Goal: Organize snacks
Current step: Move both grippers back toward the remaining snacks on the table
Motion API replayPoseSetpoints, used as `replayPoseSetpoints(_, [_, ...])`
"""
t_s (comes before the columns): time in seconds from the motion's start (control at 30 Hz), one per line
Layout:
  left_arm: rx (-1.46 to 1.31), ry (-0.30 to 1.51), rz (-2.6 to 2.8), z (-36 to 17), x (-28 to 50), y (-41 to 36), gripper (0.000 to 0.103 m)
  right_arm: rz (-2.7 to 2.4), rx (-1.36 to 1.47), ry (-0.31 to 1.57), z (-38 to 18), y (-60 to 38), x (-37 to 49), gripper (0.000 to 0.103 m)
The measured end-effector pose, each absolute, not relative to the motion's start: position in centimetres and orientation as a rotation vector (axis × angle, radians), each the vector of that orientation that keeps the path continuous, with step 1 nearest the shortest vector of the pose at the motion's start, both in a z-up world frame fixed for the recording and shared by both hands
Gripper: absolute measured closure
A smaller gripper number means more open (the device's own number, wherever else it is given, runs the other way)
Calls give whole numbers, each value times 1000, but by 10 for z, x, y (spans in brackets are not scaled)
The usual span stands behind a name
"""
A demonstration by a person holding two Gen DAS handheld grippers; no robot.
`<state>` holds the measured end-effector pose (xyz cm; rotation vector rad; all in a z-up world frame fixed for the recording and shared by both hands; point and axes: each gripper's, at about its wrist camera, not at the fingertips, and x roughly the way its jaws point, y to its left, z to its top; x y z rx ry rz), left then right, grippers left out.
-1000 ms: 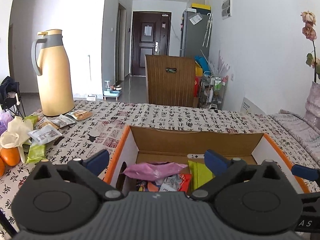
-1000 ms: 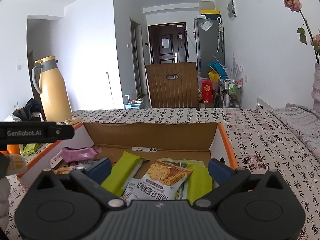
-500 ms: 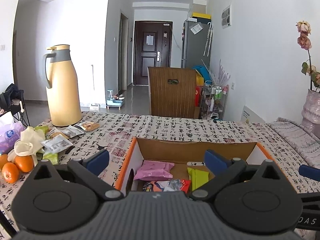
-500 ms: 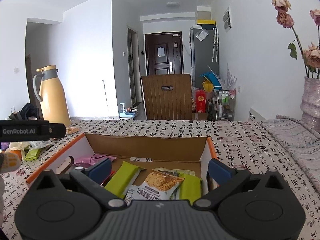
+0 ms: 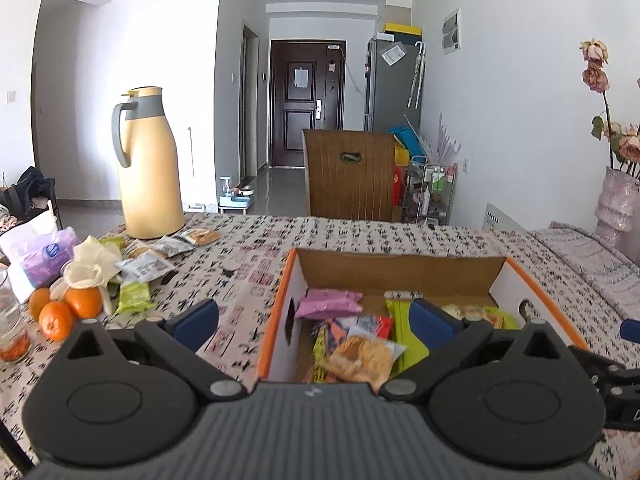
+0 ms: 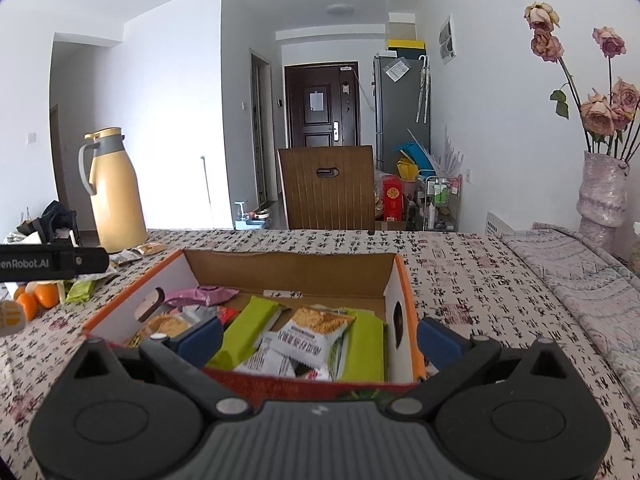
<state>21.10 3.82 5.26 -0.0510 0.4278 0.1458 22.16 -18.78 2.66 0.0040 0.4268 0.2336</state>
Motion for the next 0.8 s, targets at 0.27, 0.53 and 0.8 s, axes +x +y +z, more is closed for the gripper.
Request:
replayPoseSetpoints(0.27, [-59,471,138,35,181,44,0,253,9,464,15,-190,194,0])
replayPoseSetpoints(0.53, [-88,528,137,12,155,47,0,269,20,522,-4,-192,166,0])
replayPoseSetpoints(0.8, [-103,580,124,-11,128,43,0,296,22,575,-20,-192,143,0])
